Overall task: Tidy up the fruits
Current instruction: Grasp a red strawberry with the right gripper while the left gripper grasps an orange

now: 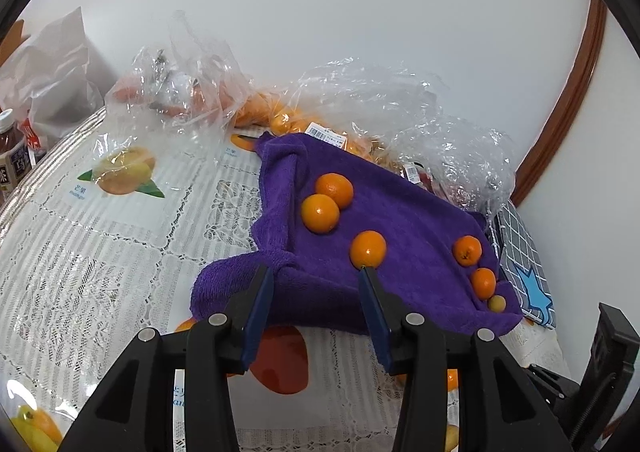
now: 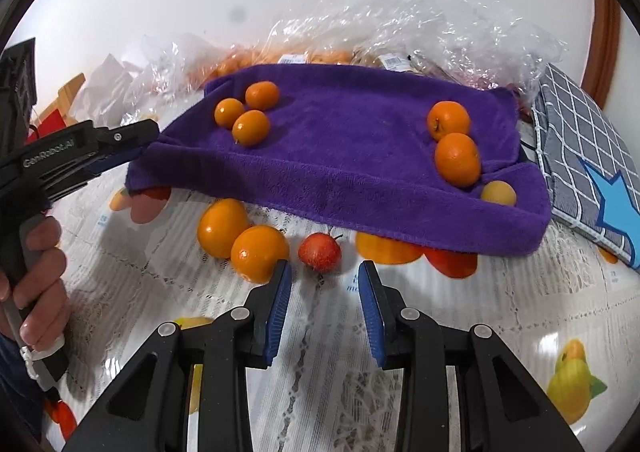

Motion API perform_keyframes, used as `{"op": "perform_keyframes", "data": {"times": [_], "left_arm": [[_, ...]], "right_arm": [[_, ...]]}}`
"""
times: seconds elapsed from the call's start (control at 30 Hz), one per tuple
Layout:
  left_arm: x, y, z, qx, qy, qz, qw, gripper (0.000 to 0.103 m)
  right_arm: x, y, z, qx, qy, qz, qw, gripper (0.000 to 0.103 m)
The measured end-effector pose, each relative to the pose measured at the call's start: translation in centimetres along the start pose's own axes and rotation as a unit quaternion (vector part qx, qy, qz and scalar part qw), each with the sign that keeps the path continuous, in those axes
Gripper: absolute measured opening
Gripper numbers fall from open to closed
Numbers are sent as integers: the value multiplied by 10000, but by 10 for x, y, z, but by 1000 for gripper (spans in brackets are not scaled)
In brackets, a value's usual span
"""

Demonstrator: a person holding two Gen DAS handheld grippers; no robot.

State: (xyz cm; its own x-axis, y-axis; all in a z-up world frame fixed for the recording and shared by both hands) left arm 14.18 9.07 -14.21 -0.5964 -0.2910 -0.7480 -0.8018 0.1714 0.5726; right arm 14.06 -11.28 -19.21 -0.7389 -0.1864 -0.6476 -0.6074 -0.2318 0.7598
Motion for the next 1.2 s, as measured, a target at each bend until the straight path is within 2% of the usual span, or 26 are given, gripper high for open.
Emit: {"op": "perform_keyframes", "data": {"times": [0.13,0.17,0.2,0.27,0.47,0.57,0.67,0.83,0.97,1.13,1.2], "left_arm": [[-1,-1,6,108,203,59,9997,42],[-1,-2,8,125,233,77,9996,42],[-1,-3,10,177,301,125,9993,42],[-1,-6,11,265,398,186,9987,42],[2,-6,10,370,403,238,9982,42],[3,-2,1,547,251,195,9980,42],[7,0,-15,701,-68,247,9972,42],[25,-9,-49,1214,-622,677,9883,42],[35,-17,-64,1319,-826,960,9831,42],[42,-33,-61,1197,-629,1384,9811,42],[44,-35,-58,1331,-483,1441,9794,42]], "right_arm": [[-6,-12,1,-5,5,120,9999,35],[-7,-15,0,2,-15,193,9998,33],[-7,-16,0,33,-7,181,9998,26],[-7,-15,1,41,24,167,9998,24],[-6,2,-19,-142,-285,-150,9994,24],[-2,14,-36,389,-230,-403,9982,24],[4,25,-58,447,-359,-445,9974,24],[10,33,-76,208,-563,-488,9970,24],[9,32,-74,153,-551,-491,9972,24],[10,32,-77,117,-649,-463,9968,24],[11,31,-78,87,-653,-447,9968,24]]}}
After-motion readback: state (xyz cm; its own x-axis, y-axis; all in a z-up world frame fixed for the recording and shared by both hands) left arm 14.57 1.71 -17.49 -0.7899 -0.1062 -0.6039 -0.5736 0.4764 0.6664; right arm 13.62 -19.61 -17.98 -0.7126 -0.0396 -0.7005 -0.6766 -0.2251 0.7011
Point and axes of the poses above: each gripper's, at about its wrist camera, not at the fingertips, and y roughly against the way its jaws point, z to its left, x to its underside, the point moved 2 cm from there along -y, roughly the way its jaws point, and after that the axes turned 5 degrees about -y, right-handed, at the moved point
